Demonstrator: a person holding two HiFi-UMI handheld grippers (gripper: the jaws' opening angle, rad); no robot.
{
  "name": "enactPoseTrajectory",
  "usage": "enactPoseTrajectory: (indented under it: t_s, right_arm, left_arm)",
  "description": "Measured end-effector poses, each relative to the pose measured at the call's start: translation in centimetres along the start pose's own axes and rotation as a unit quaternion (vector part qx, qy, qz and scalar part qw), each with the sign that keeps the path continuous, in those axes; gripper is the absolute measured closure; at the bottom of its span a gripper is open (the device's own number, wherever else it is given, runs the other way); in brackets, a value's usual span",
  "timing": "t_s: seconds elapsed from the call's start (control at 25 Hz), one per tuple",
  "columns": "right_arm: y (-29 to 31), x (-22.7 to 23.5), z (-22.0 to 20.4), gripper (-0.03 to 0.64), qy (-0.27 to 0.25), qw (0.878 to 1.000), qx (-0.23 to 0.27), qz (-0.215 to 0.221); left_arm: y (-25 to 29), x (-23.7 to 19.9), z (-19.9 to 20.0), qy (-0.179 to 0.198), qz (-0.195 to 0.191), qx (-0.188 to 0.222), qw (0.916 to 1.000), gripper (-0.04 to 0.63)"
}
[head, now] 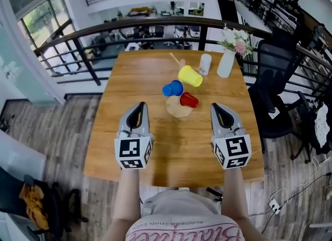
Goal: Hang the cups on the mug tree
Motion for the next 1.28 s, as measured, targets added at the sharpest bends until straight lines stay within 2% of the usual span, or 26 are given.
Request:
enactPoseTrajectory:
  t_s: [0.28, 0.56, 1.28]
  right_arm:
    - [-0.8, 0.2, 1.1, 0.615, -0.020, 0.999, 0.029, -0.019]
    - [-1.0, 0.4, 1.1, 0.616, -0.025, 0.999, 0.033, -0.035]
    - [-0.7, 0.6, 1.6, 0.617, -0.027, 0.998, 0.042, -0.038]
  left_arm:
    - [-0.1, -0.2, 0.5, 0.015, 0.004, 0.013, 0.9998, 0.581]
    - [0.3, -0.2, 0.6, 0.021, -0.003, 0.019, 0.9996, 0.581]
    - [0.6, -0.8, 1.5, 0.028, -0.005, 0.035, 0.9990, 0.583]
Point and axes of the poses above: the fingertips, and each gripper's own axes: y forward along the fingers, x to its right, z out of its top, the point moved 8 cm from there along -y, backward along the fingers, and after that the axes turned 10 degrees about -x, right-handed, at the moved point
